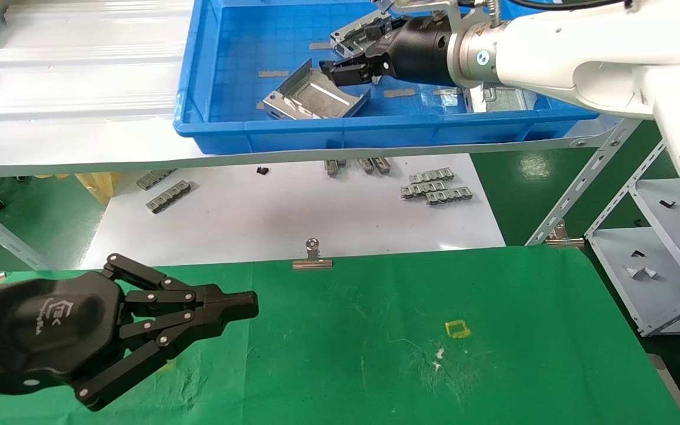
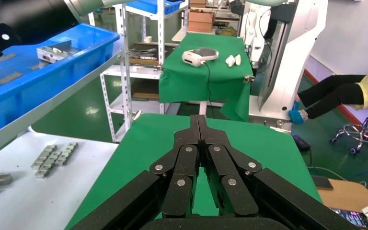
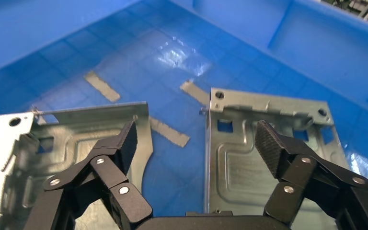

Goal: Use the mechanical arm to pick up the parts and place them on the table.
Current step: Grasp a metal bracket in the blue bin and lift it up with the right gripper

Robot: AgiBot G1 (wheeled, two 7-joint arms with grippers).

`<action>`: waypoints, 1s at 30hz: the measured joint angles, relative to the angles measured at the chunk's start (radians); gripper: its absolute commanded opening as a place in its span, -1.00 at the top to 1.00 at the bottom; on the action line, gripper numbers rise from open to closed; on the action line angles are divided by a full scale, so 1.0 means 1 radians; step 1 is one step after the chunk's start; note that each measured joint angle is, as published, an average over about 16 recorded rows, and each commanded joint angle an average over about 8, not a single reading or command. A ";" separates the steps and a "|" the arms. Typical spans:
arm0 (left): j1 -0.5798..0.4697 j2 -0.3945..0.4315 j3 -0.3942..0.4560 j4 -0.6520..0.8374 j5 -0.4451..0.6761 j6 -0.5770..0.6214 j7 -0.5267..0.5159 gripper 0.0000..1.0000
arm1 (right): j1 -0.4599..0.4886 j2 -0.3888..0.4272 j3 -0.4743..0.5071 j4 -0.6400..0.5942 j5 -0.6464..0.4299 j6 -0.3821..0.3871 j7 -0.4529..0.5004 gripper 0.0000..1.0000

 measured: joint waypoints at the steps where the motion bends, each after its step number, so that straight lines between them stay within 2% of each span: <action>1: 0.000 0.000 0.000 0.000 0.000 0.000 0.000 1.00 | 0.001 -0.002 -0.011 -0.001 0.001 0.007 0.011 1.00; 16: 0.000 0.000 0.000 0.000 0.000 0.000 0.000 1.00 | -0.007 -0.002 -0.161 0.028 0.057 0.111 0.160 1.00; 30: 0.000 0.000 0.000 0.000 0.000 0.000 0.000 1.00 | -0.012 0.000 -0.260 0.041 0.118 0.155 0.184 1.00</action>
